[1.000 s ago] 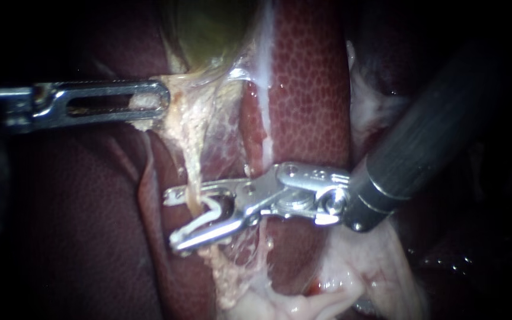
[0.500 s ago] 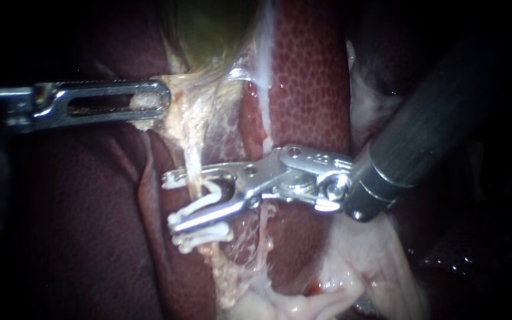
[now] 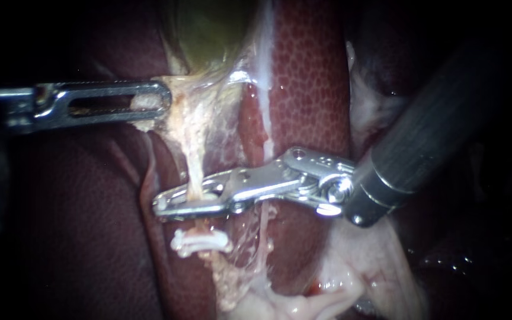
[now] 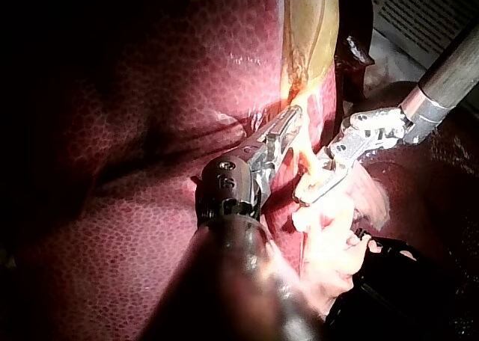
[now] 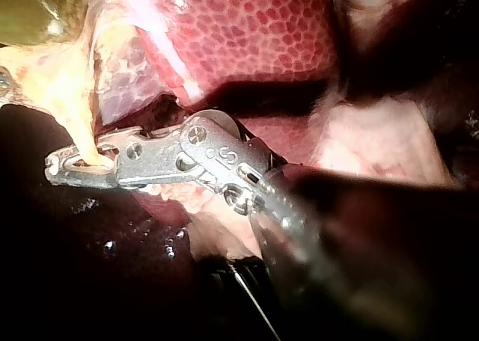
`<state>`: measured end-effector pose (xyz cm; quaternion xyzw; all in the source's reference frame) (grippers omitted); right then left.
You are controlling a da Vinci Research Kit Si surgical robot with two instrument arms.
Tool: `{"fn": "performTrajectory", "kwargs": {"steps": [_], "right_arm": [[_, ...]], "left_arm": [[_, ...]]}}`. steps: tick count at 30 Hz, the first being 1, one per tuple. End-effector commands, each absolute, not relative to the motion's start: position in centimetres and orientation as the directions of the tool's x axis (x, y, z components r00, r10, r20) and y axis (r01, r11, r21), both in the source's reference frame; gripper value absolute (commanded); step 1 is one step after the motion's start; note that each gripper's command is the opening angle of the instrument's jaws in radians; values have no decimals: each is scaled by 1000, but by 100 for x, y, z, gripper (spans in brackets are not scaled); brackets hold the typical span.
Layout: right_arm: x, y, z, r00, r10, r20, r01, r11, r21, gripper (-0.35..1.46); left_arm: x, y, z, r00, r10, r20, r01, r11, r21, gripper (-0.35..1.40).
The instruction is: Clipping third clip left tube
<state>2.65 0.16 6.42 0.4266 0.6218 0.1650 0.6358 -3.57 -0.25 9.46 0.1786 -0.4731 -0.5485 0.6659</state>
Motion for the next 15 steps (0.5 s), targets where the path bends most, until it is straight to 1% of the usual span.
{"fn": "performTrajectory", "kwargs": {"steps": [1,15], "right_arm": [[264,17,643,174,744,-645,319,577,752,-35],[261,18,647,176,747,-641,318,573,755,-35]], "left_arm": [[-356,-25,946,-50,-899,434,562,335,757,-30],[-356,-25,946,-49,-899,434,562,335,757,-30]]}}
